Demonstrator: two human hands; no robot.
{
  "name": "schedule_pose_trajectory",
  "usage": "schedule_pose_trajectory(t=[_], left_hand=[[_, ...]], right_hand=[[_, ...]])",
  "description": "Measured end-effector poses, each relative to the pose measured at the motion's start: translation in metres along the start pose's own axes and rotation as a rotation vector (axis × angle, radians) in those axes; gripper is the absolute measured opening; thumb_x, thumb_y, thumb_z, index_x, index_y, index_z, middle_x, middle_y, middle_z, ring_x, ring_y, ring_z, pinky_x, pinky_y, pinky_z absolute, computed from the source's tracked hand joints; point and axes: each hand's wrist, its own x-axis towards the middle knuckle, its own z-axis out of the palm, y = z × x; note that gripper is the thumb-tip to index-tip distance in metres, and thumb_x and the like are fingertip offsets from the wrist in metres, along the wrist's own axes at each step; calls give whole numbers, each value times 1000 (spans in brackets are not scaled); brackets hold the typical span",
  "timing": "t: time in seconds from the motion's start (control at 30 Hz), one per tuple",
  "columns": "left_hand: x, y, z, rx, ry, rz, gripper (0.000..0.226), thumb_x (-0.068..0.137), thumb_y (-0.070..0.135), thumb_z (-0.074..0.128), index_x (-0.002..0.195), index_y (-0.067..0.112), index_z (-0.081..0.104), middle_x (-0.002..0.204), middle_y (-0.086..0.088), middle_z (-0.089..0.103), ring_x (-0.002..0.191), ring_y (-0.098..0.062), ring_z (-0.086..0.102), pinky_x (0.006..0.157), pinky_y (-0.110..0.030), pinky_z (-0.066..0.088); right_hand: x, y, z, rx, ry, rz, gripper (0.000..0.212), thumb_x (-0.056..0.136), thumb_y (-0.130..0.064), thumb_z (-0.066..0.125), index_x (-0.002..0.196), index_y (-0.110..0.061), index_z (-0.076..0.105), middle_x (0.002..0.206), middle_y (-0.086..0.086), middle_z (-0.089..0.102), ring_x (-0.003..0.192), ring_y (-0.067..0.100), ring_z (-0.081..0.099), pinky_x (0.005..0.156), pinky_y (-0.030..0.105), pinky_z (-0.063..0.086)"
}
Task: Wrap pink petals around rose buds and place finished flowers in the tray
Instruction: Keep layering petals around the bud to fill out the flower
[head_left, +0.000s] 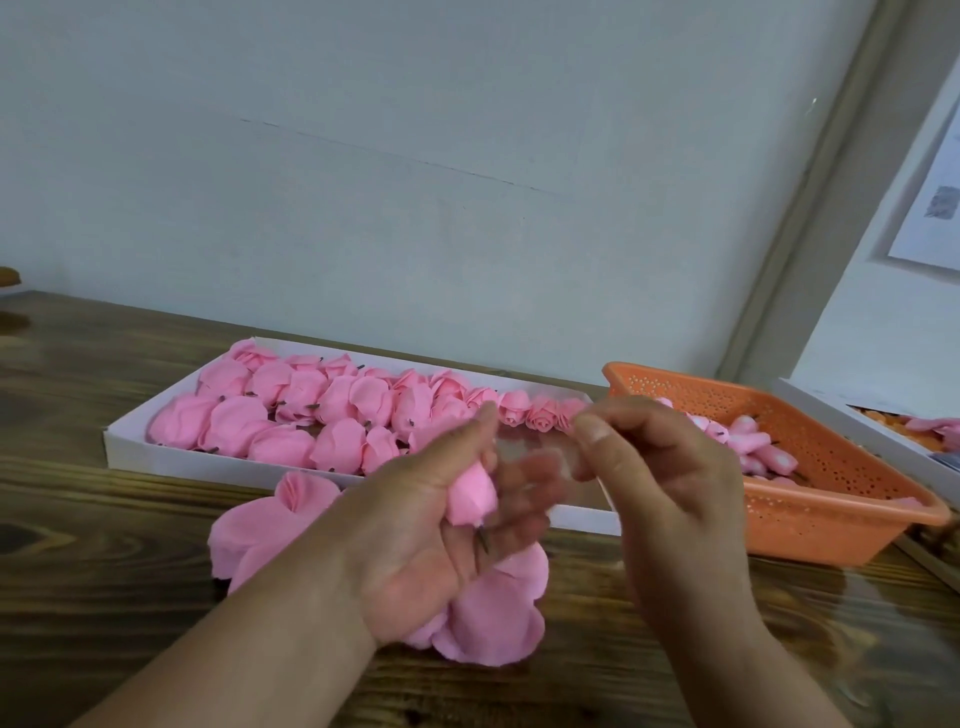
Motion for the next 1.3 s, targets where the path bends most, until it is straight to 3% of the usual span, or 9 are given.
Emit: schedule_pose_trajectory(t=[0.17, 0.3, 0.47, 0.53, 0.67, 0.8, 0.93, 1.13, 1.3], left_hand=[[12, 1, -2, -123, 200, 59, 29, 78, 38, 63, 74, 10, 57, 92, -9, 75, 82, -25, 71, 83, -47, 55], [12, -3, -1, -116, 191, 8, 69, 76, 49, 61, 130, 7, 58, 99, -5, 74, 102, -23, 64, 92, -42, 51], [11, -9, 0, -172, 130, -9, 56, 72, 50, 64, 102, 4, 74, 90, -5, 74, 80, -18, 72, 58, -32, 59], [12, -11, -1, -140, 137, 28, 54, 70, 49, 64, 101, 6, 74, 89, -3, 75, 77, -17, 71, 62, -31, 59], [14, -11, -2, -90, 155, 135, 35, 72, 40, 65, 47, 15, 68, 98, -11, 75, 77, -23, 74, 64, -35, 61], [16, -9, -6, 18, 131, 208, 28, 68, 40, 66, 58, 15, 58, 101, -14, 74, 80, -29, 70, 82, -45, 53], [19, -9, -7, 162, 176, 258, 34, 74, 42, 61, 50, 18, 53, 92, -11, 75, 59, -24, 65, 40, -21, 41], [41, 25, -3, 533, 295, 397, 53, 98, 39, 46, 51, 19, 58, 90, -2, 75, 82, -27, 62, 71, -35, 45], [70, 52, -8, 1059, 457, 435, 49, 97, 46, 43, 57, 19, 50, 58, -1, 38, 57, -18, 34, 54, -28, 23]], right_hand=[[-18, 1, 26, -338, -188, -397, 26, 75, -25, 73, 96, -10, 67, 80, -5, 63, 70, 10, 60, 57, 33, 51], [-22, 6, 35, -529, -115, -495, 30, 76, -21, 69, 100, -3, 66, 75, 2, 62, 64, 17, 57, 49, 36, 48], [-26, 2, 41, -657, -38, -480, 19, 79, -17, 64, 91, -3, 71, 72, 5, 64, 59, 23, 60, 47, 36, 48], [-27, -1, 44, -587, -18, -359, 12, 76, -18, 66, 82, -8, 70, 66, 0, 61, 56, 17, 57, 47, 35, 47], [-27, -9, 45, -146, -44, 93, 18, 70, -6, 79, 73, -19, 66, 62, 5, 59, 48, 7, 53, 47, 20, 46], [-21, -13, 38, 273, -173, 442, 12, 74, 1, 75, 71, -8, 68, 60, 7, 68, 54, 10, 62, 53, 18, 50], [-19, -8, 36, 415, -227, 582, 11, 68, -11, 75, 67, -5, 66, 56, 5, 65, 47, 9, 54, 48, 16, 42], [6, 9, 5, -45, -5, 383, 17, 71, -19, 79, 84, -15, 68, 75, -1, 70, 69, 6, 65, 63, 19, 53], [22, 32, -25, -183, 240, 358, 14, 77, -20, 75, 86, -21, 64, 83, 0, 68, 69, 0, 61, 62, 12, 48]])
